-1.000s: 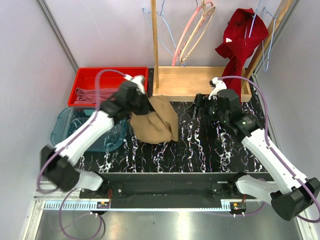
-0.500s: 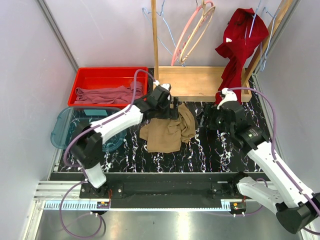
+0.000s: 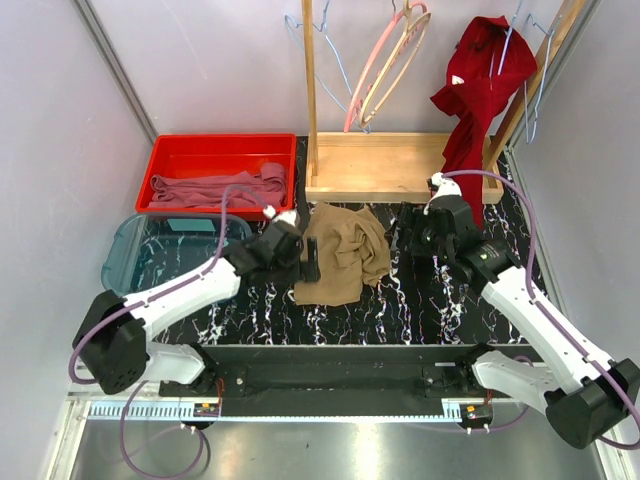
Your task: Place the skirt on the hanger
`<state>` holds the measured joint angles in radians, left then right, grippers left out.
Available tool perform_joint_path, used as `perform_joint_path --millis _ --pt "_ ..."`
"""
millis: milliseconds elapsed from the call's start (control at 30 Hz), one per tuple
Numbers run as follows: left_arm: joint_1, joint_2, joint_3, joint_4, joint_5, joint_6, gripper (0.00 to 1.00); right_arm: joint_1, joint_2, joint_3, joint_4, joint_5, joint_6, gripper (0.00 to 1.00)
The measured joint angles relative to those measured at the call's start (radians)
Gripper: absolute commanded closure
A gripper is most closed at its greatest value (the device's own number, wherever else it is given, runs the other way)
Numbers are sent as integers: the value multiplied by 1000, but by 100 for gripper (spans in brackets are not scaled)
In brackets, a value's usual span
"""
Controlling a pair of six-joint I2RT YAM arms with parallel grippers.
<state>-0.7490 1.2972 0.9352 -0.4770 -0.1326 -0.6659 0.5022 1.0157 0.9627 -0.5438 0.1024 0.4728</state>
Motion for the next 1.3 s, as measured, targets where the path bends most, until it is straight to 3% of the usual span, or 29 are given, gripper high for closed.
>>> perform_joint_path --millis 133,433,567,600,667,700,733,800,933,1167,1300 --pt "-35 19 -115 0 34 -55 5 0 28 24 4 -22 0 17" --pt "-41 159 -128 87 56 -114 12 0 27 34 26 -41 0 17" --pt "-41 233 -126 121 84 -121 37 0 16 34 26 -40 0 17" --pt "-41 233 -126 130 87 -124 52 0 13 34 26 -40 0 17" --pt "-41 237 -126 132 89 -111 73 0 6 34 27 -39 0 17" --pt "-41 236 -125 130 88 -116 93 0 3 34 26 -38 0 17" --pt "-41 236 -117 117 86 -99 100 0 1 34 27 -36 0 16" --pt "-41 233 -82 69 78 -67 100 0 -1 34 27 -35 -1 16" --pt "-42 197 80 -102 22 63 100 0 0 37 25 -34 -5 16" --pt "-42 103 639 -379 -101 413 100 0 34 127 32 -34 -24 15" --pt "-42 76 911 -460 -63 642 100 0 63 188 50 -34 -35 15"
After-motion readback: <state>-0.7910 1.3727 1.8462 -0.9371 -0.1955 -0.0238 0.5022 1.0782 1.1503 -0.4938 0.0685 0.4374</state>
